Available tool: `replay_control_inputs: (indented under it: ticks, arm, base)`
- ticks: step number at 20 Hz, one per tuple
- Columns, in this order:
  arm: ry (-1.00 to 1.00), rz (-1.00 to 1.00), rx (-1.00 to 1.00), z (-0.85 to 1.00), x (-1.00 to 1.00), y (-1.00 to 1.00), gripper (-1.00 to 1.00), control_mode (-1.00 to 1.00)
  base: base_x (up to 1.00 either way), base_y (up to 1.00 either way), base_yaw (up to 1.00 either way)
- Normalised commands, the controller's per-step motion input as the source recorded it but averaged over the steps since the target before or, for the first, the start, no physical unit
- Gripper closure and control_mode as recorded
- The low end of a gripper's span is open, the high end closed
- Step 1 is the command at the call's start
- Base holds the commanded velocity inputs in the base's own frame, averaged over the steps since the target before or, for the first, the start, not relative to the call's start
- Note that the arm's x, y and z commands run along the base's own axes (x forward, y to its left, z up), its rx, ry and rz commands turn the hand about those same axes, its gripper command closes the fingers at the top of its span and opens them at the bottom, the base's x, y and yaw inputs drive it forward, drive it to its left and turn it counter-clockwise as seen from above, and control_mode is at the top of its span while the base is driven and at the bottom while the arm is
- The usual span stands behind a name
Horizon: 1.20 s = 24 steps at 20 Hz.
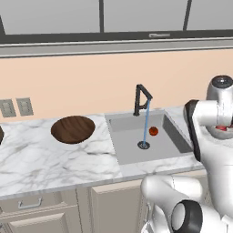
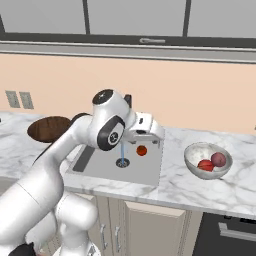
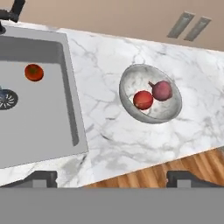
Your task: Pick the onions from the sink and place them in one bowl. Place the tomato in the other bowl. Then turn off the sink faucet.
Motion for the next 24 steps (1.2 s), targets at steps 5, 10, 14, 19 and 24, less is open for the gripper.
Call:
replay_control_inputs:
  ticks: [5,10,14,19,24]
  arm:
    - [0.15,0.53,0.0,0.03,-0.15,0.32,-1.0,-1.0]
    - [0.12,0.45,0.0,-0.01,0.32,0.53,-1.0,-1.0]
    - [0.01,0.11,-0.02,-0.24,0.63,0.47,-1.0,-1.0]
    - [0.0,0.0,-0.01,-0.64,0.5,0.33,-1.0,-1.0]
    - [-0.01,0.0,0.0,-0.83,0.52,0.27,-1.0,-1.0]
  base:
    - [0.0,0.0,0.0]
    - [0.0,0.0,0.0]
    - [0.0,0.0,0.0]
    - [0.0,0.0,0.0]
    - [0.0,0.0,0.0]
